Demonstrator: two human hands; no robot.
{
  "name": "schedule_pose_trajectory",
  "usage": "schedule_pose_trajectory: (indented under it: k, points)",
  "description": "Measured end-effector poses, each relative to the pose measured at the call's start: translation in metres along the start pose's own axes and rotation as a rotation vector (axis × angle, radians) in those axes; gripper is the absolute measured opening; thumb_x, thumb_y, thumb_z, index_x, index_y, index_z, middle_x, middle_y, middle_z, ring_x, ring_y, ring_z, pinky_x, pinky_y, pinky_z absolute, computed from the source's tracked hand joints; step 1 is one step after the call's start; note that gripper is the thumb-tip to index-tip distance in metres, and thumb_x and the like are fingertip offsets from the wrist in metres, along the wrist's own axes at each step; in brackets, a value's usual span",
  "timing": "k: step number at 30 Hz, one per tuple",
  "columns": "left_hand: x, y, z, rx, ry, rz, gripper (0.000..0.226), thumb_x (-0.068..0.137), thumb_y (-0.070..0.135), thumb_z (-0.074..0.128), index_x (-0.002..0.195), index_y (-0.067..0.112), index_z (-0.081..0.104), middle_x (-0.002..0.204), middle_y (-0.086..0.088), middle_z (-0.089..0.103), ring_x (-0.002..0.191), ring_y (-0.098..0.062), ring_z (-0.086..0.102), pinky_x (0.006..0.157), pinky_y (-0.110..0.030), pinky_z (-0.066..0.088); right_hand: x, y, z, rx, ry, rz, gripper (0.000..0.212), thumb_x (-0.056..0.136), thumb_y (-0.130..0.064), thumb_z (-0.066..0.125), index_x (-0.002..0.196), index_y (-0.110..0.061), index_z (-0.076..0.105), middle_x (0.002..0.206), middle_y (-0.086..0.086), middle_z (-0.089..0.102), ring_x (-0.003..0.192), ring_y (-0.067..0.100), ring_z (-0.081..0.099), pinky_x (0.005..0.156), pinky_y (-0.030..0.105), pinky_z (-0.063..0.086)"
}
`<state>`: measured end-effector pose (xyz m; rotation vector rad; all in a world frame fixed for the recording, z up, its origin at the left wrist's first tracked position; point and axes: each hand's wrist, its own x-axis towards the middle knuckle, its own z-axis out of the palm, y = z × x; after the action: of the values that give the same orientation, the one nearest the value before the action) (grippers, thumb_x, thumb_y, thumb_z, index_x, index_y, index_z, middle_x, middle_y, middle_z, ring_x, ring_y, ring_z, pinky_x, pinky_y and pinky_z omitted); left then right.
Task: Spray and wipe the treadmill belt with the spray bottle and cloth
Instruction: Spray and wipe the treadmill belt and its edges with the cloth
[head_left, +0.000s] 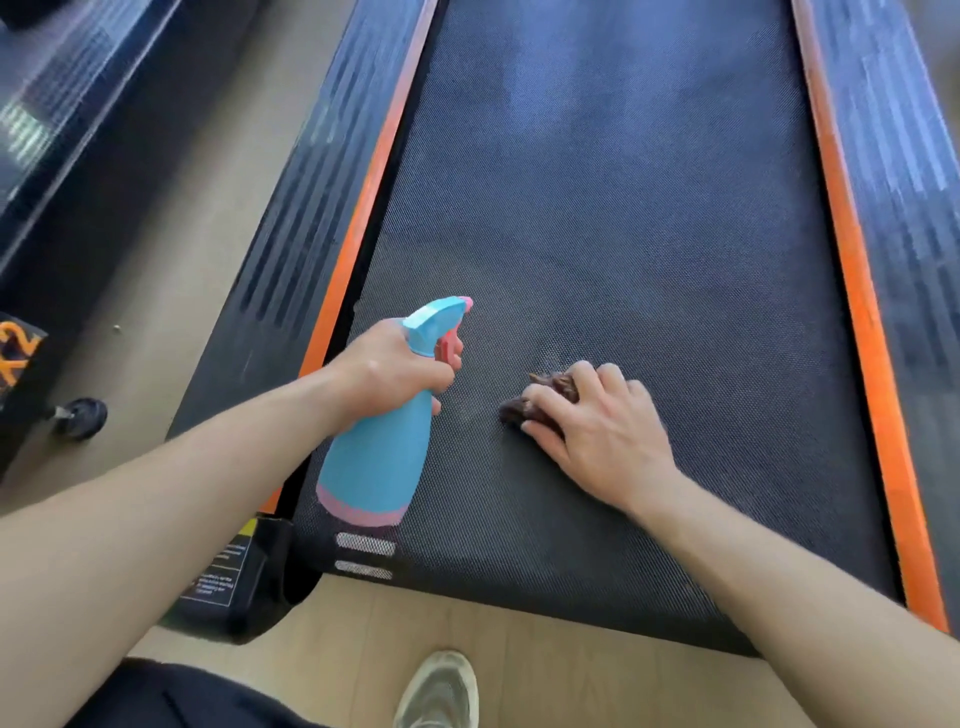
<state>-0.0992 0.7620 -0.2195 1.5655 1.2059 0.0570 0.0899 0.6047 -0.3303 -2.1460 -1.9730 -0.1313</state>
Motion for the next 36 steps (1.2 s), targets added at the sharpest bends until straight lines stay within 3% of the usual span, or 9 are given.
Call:
schedule_pose_trajectory:
  k: [5,9,14,18,22,25,28,33,36]
  points:
    - [0.008,0.007,0.009,-0.001,-0.017,0.018,0.056,0.075,0.010,0.065,0.131,0.015,0.070,0.104,-0.003,0.072,0.075,-0.013,0.066,0.081,-0.038,0.067,0.087,0.040,0.012,-0.053,0.007,0.218,0.041,0.097,-0.065,0.038,0.112,-0.034,0.061,0.113,0.011,0.055,0.101,0.037,0.053,0.077,0.047,0.048]
    - [0.006,0.008,0.016,0.023,-0.028,0.012,0.058,0.071,0.016,0.065,0.128,0.020,0.071,0.119,-0.012,0.075,0.071,-0.017,0.071,0.079,-0.037,0.066,0.089,0.031,0.012,-0.110,-0.027,0.304,0.044,0.096,-0.065,0.040,0.111,-0.030,0.061,0.113,0.012,0.054,0.101,0.037,0.053,0.075,0.047,0.046]
    - [0.008,0.004,0.011,0.039,-0.033,-0.019,0.031,0.087,0.002,0.065,0.115,0.013,0.072,0.124,-0.016,0.073,0.065,-0.017,0.070,0.063,-0.023,0.059,-0.008,-0.006,0.001,0.002,0.004,0.043,0.045,0.093,-0.071,0.044,0.103,-0.031,0.061,0.102,0.009,0.054,0.087,0.033,0.051,0.066,0.042,0.044]
    - [0.013,0.005,0.007,0.010,-0.025,-0.024,0.040,0.080,0.007,0.067,0.118,0.016,0.072,0.112,-0.009,0.074,0.067,-0.016,0.067,0.073,-0.031,0.064,0.008,0.008,0.004,-0.033,-0.004,-0.093,0.048,0.091,-0.074,0.044,0.103,-0.031,0.061,0.102,0.009,0.056,0.088,0.034,0.054,0.065,0.042,0.047]
    - [0.013,0.003,0.005,-0.006,-0.021,-0.017,0.045,0.083,0.003,0.064,0.125,0.017,0.071,0.103,-0.002,0.072,0.064,-0.016,0.067,0.074,-0.034,0.064,0.085,0.024,0.016,-0.080,0.037,0.279,0.049,0.089,-0.073,0.047,0.109,-0.030,0.061,0.111,0.011,0.056,0.099,0.036,0.054,0.072,0.044,0.048]
    - [0.010,-0.003,0.001,0.026,-0.014,-0.024,0.036,0.083,0.004,0.065,0.116,0.017,0.073,0.112,-0.010,0.076,0.065,-0.018,0.070,0.076,-0.034,0.065,0.110,0.019,0.019,-0.096,-0.005,0.398,0.049,0.090,-0.071,0.048,0.112,-0.029,0.061,0.114,0.012,0.055,0.103,0.037,0.053,0.075,0.046,0.047]
    - [0.009,-0.006,-0.004,0.036,-0.005,-0.025,0.032,0.088,0.001,0.063,0.113,0.017,0.074,0.119,-0.010,0.076,0.068,-0.017,0.072,0.076,-0.031,0.064,0.071,-0.008,0.013,-0.088,0.040,0.317,0.045,0.089,-0.069,0.051,0.108,-0.030,0.062,0.108,0.010,0.055,0.096,0.035,0.053,0.072,0.044,0.046]
    - [0.009,-0.007,-0.009,0.025,0.012,-0.023,0.030,0.089,-0.001,0.063,0.114,0.012,0.072,0.120,-0.012,0.075,0.070,-0.019,0.073,0.064,-0.025,0.060,0.008,-0.033,0.009,0.021,0.009,-0.038,0.044,0.092,-0.069,0.047,0.104,-0.029,0.061,0.103,0.009,0.056,0.089,0.033,0.052,0.066,0.042,0.046]
    - [0.010,-0.010,-0.010,0.010,-0.002,-0.013,0.039,0.088,0.001,0.063,0.122,0.016,0.072,0.121,-0.013,0.074,0.071,-0.019,0.073,0.068,-0.028,0.061,0.051,-0.017,0.016,-0.024,0.032,0.059,0.046,0.091,-0.071,0.046,0.107,-0.030,0.061,0.104,0.009,0.056,0.090,0.034,0.055,0.065,0.042,0.048]
